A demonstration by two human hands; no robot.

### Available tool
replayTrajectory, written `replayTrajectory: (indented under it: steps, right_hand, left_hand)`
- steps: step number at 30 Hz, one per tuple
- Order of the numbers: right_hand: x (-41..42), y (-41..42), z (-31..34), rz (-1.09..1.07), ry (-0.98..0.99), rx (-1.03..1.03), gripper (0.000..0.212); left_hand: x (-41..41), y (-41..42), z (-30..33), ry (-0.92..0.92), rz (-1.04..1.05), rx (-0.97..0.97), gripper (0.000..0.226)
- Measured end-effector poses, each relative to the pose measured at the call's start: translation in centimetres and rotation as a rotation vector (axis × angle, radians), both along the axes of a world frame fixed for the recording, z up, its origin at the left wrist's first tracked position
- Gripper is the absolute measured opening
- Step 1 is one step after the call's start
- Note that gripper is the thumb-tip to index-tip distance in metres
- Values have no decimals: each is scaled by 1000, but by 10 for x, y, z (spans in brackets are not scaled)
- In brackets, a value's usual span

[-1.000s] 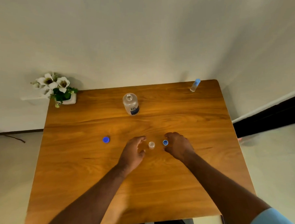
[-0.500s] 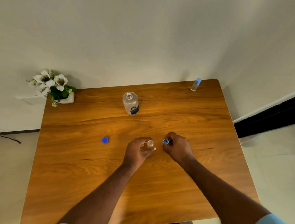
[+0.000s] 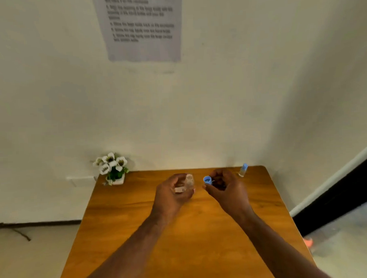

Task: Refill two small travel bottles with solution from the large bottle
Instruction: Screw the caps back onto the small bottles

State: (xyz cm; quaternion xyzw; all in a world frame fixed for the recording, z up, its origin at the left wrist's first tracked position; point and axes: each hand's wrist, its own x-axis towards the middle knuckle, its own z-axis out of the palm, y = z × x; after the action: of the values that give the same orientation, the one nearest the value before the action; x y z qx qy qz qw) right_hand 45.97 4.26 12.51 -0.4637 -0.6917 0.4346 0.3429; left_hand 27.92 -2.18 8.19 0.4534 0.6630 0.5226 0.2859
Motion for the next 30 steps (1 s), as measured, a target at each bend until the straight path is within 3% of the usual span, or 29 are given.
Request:
replayTrajectory:
  steps: [7, 11, 17, 22, 30]
  right_hand:
    - [-27, 5, 132, 115, 16, 206, 27]
    - [-36, 11, 207, 258, -96, 448, 24]
    - [-45, 13, 303, 423, -336, 613, 31]
    - [-47, 14, 339, 541, -627, 765, 34]
    - [-35, 27, 358, 543, -750, 827, 28]
  left_hand:
    - [-26, -1, 107, 31, -14, 237, 35]
    - [-31, 0, 158, 67, -50, 327, 29]
    - [-26, 5, 211, 48, -57, 416, 32]
    - [-13, 11, 239, 23, -48, 470, 30]
    - [7, 21, 255, -38, -89, 493, 26]
